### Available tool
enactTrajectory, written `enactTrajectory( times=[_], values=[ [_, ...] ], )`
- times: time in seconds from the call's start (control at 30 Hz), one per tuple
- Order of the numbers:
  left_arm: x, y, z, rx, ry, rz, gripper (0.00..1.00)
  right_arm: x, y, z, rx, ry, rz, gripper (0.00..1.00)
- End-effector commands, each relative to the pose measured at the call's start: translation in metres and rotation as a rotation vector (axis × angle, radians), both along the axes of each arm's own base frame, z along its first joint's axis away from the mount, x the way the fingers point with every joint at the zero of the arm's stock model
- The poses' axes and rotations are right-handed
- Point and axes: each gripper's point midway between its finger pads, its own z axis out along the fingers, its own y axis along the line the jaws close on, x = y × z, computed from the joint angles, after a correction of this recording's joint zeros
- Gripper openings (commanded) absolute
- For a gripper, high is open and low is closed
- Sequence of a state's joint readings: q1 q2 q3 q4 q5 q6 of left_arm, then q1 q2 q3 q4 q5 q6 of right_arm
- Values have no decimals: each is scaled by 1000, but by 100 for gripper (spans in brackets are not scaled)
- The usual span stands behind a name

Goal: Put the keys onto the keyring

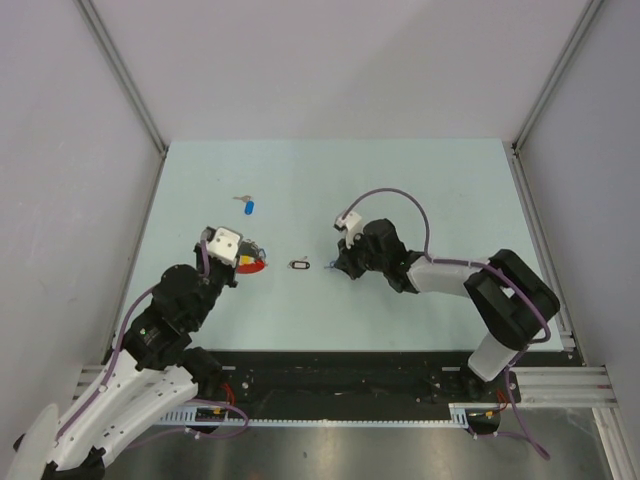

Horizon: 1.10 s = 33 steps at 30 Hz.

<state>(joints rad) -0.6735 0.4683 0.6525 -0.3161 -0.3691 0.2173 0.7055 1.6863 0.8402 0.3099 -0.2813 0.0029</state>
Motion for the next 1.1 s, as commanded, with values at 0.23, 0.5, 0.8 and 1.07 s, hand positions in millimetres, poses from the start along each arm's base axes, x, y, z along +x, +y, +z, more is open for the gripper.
enactTrajectory(
  times=[0.23, 0.5, 0.8, 1.07],
  values=[
    [-2, -9, 21, -70, -55, -47, 1, -53, -46, -35, -104, 52, -149, 10],
    [-2, -12, 19, -65, -49, -64, 1, -71, -56, -12, -129, 50, -168, 38],
    [1, -16, 14, -45, -26, -70, 0, -61, -54, 7, -204, 125, -154, 38],
    [1, -16, 14, -46, -27, -73, 0, -59, -51, -4, -351, 165, -210, 38]
  ],
)
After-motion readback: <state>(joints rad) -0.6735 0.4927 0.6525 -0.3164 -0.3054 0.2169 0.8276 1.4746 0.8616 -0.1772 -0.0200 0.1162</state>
